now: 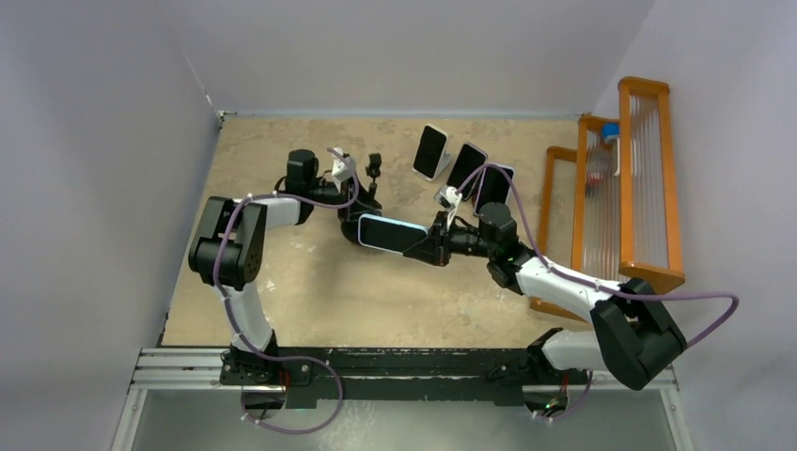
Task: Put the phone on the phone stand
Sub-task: Move the phone stand to the center of the board, then adjust the phone stand at the center of the board.
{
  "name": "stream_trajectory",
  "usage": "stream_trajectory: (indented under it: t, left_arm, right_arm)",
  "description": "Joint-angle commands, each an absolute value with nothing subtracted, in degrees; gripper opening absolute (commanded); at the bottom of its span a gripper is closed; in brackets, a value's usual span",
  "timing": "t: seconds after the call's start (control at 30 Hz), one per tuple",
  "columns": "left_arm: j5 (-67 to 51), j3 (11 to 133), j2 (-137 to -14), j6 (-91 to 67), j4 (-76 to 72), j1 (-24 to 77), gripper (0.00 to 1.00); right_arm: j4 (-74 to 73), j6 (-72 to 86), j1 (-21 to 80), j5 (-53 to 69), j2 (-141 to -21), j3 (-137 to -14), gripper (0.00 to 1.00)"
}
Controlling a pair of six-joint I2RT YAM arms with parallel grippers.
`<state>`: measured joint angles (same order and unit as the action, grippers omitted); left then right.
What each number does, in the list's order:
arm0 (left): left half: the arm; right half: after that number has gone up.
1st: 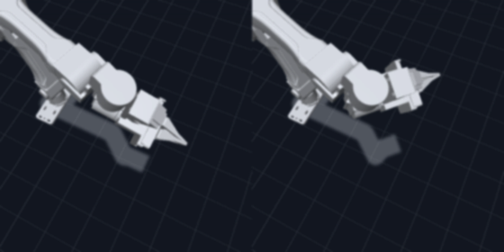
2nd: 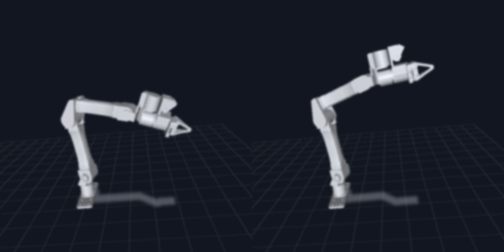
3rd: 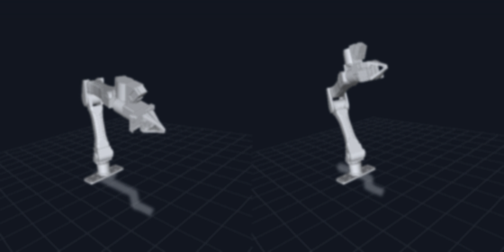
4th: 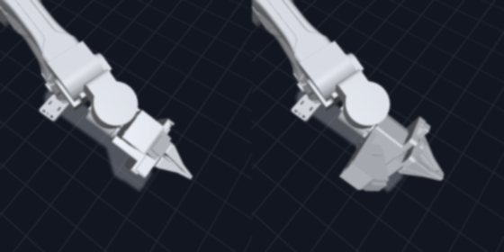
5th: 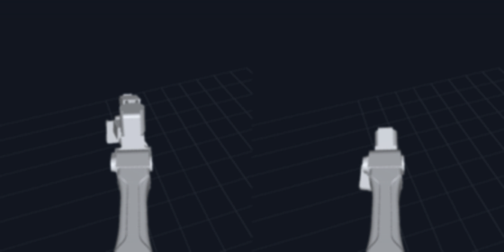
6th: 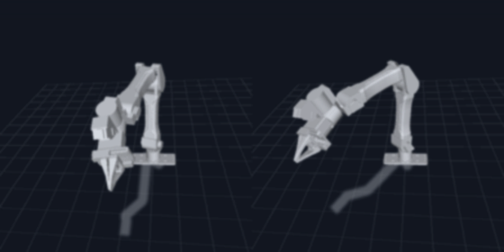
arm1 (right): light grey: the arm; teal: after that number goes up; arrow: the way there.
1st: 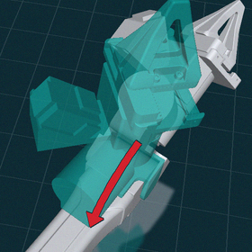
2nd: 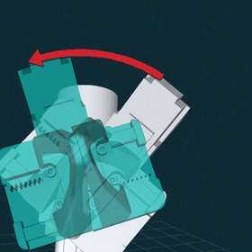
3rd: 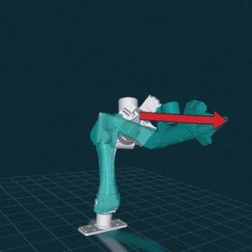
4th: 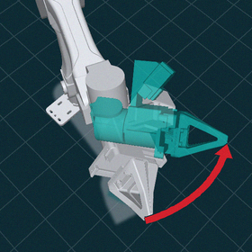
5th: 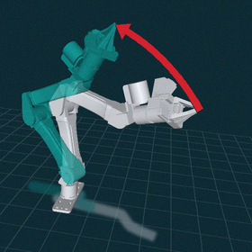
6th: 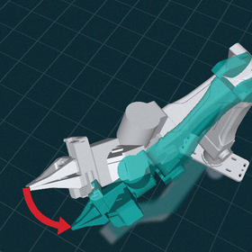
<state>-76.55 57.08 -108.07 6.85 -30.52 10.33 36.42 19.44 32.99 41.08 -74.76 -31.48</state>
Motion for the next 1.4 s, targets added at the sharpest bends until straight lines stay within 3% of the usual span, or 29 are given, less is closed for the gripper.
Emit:
stream_trajectory:
  t: [0.0, 0.07, 0.17, 0.33, 0.53, 0.7, 0.8, 0.83, 0.9, 0.93, 0.97, 1.1, 1.2, 1.37]
  left_arm:
    - [-84.51, 54.85, -106.61, 15.81, -16.68, 11.13, 0.3]
    - [-73.86, 48.67, -103.96, 8.93, -29.54, 12.37, 0.5]
    - [-55.38, 42.23, -102.32, 1.25, -39.1, 14.25, 0.64]
    - [-30.18, 26.79, -93.44, -3.47, -58.12, 21.92, 0.72]
    - [14.51, 14.55, -92.2, -5.17, -80.08, 36.6, 0.77]
    - [33.7, 18.29, -104.42, 2.23, -97.54, 43.88, 0.86]
    - [39.23, 23.65, -112.01, 4.19, -100.61, 45.14, 0.91]
    - [40.02, 25.53, -112.9, 4.69, -100.09, 45.33, 0.91]
    - [37.83, 26.69, -113.6, 2.73, -100.55, 45.24, 0.66]
    - [36.91, 27.28, -113.68, 2.44, -100.55, 45.06, 0.16]
    - [36.7, 27.95, -113.47, 2.49, -100.61, 45.04, 0.0]
    - [18.93, 24.58, -108.67, 4.03, -100.22, 41.1, 0.0]
    - [-1.24, 19.5, -100.92, -3.5, -93.46, 31.27, 0.0]
    - [-46.84, 24.38, -95.6, -5.34, -75.92, 12.08, 0.0]
  right_arm:
    - [45.48, 21.67, 32.96, 41.25, -70.16, -32.08, 0.0]
    - [45.47, 21.64, 32.98, 40.79, -68.95, -31.63, 0.0]
    - [45.31, 21.53, 32.96, 39.9, -67.13, -30.91, 0.0]
    - [43.33, 20.5, 32.96, 38.55, -64.38, -30.36, 0.0]
    - [43.65, 20.52, 32.96, 37.81, -63.97, -29.84, 0.0]
    - [43.36, 20.53, 32.96, 37.6, -64.04, -29.88, 0.0]
    - [42.41, 20.35, 32.95, 37.19, -63.28, -29.78, 0.0]
    - [41.78, 20.18, 32.96, 37.12, -62.91, -29.67, 0.0]
    - [40.72, 20.09, 32.98, 37.04, -62.19, -29.39, 0.0]
    - [40.32, 19.99, 32.96, 36.83, -61.84, -29.26, 0.0]
    - [39.89, 19.88, 32.96, 36.66, -61.44, -29.23, 0.0]
    - [38.99, 20.07, 32.96, 35.21, -59.33, -28.74, 0.0]
    - [39.15, 20.26, 32.88, 33.39, -57.15, -27.92, 0.0]
    - [41.74, 21.34, 32.87, 30.89, -54.65, -26.1, 0.0]
